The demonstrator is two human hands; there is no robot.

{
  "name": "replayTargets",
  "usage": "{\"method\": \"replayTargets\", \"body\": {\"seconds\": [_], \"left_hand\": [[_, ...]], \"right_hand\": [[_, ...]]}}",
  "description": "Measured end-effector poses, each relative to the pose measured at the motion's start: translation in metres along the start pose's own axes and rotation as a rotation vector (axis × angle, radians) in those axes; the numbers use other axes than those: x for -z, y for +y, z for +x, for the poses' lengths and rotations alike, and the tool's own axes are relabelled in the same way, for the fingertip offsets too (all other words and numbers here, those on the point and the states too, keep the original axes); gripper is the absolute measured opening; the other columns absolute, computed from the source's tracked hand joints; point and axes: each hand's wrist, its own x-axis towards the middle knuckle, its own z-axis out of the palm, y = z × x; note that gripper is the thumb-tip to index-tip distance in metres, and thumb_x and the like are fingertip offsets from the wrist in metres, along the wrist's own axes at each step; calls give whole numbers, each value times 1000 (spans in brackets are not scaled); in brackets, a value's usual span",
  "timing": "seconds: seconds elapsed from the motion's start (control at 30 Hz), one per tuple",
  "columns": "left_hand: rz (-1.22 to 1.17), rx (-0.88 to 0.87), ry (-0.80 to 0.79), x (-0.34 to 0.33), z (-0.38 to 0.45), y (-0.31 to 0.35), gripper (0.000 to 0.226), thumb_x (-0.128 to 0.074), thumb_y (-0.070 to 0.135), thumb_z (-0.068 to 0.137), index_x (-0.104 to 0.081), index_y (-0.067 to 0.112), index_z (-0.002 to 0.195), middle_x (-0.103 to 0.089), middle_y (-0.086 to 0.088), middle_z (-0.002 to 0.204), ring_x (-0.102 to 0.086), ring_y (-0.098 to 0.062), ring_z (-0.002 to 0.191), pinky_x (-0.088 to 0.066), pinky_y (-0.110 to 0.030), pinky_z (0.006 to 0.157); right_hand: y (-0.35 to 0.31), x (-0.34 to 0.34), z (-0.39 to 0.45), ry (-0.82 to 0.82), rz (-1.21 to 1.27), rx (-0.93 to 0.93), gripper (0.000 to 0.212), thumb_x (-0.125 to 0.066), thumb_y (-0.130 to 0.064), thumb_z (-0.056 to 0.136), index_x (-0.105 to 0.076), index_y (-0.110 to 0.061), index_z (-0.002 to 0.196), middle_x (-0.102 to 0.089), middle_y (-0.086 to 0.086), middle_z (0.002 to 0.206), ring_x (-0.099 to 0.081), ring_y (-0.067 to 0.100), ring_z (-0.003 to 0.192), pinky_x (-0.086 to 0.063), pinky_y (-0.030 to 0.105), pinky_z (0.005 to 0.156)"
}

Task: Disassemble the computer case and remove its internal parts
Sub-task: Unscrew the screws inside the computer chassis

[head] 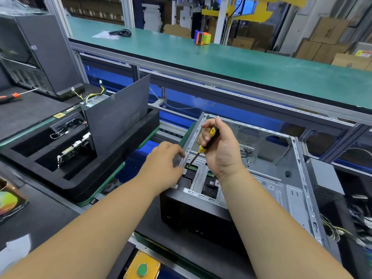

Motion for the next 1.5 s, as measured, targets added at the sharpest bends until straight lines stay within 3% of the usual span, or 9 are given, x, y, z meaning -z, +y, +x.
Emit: {"method": "replayTargets", "body": {"seconds": [0.13, 0.53, 0.8, 0.9, 1.03, 1.13, 1.23, 1.33, 1.5], "left_hand": [[-31, 28, -80, -2, -3, -3, 34, -66, 26, 74, -58, 43, 102, -45, 14, 118, -45, -14, 107, -44, -35, 89], [-20, 37, -76, -10, -2, -7, 32, -67, 28, 74, -57, 45, 99, -43, 17, 115, -41, -9, 111, -39, -29, 86], [-18, 19, -65, -13, -2, -8, 29, -69, 31, 76, -58, 43, 100, -40, 22, 113, -34, -9, 116, -38, -30, 90], [-87, 3, -63, -9, -2, -4, 21, -71, 35, 81, -56, 46, 90, -43, 20, 114, -36, -8, 116, -39, -32, 96], [-358, 27, -50, 0, 1, 5, 20, -66, 37, 90, -63, 40, 109, -52, 19, 118, -46, 0, 115, -36, -23, 96], [-586, 85, -65, 5, 0, 10, 22, -64, 32, 92, -66, 39, 113, -65, 17, 113, -56, 8, 104, -42, -10, 85], [-813, 57, -30, 5, 0, 16, 26, -62, 16, 94, -69, 33, 112, -72, 17, 105, -63, 7, 99, -45, -5, 81], [-787, 45, 36, 6, 5, 18, 25, -66, 13, 91, -72, 32, 106, -73, 19, 97, -65, 7, 93, -44, -2, 76], [-614, 59, 111, 6, 9, 13, 13, -79, 29, 79, -69, 34, 86, -69, 15, 82, -64, 2, 78, -46, -8, 66]], "right_hand": [[6, -2, 0, -12, -10, -19, 33, -49, -34, 91, -63, -10, 75, -39, 1, 57, -36, 16, 53, -31, 28, 57], [8, -3, 2, -57, -65, -63, 33, -48, -36, 92, -62, -9, 78, -40, 0, 57, -35, 16, 54, -32, 27, 56], [3, -10, 5, -291, -359, -40, 28, -45, -32, 90, -65, -13, 83, -46, 0, 63, -42, 14, 57, -37, 25, 56], [-2, -14, 8, -382, -459, -51, 29, -38, -25, 91, -60, -7, 90, -46, 4, 64, -42, 17, 57, -38, 24, 53], [-8, -20, 12, -439, -522, -127, 31, -35, -20, 77, -55, -3, 94, -45, 7, 61, -38, 20, 56, -35, 27, 52], [-11, -28, 14, -399, -614, -183, 36, -39, -21, 65, -57, -10, 94, -49, 7, 76, -44, 12, 60, -37, 23, 53], [-11, -28, 16, -288, -719, -195, 30, -43, -26, 66, -57, -20, 92, -51, 3, 90, -46, 14, 74, -38, 26, 59], [-10, -20, 13, -152, -704, -106, 17, -54, -32, 74, -53, -20, 85, -52, -7, 78, -47, 10, 71, -41, 22, 61], [-11, -13, 2, -101, -670, 82, 20, -76, -30, 79, -59, -20, 80, -55, -11, 70, -51, 8, 68, -46, 18, 64]]}}
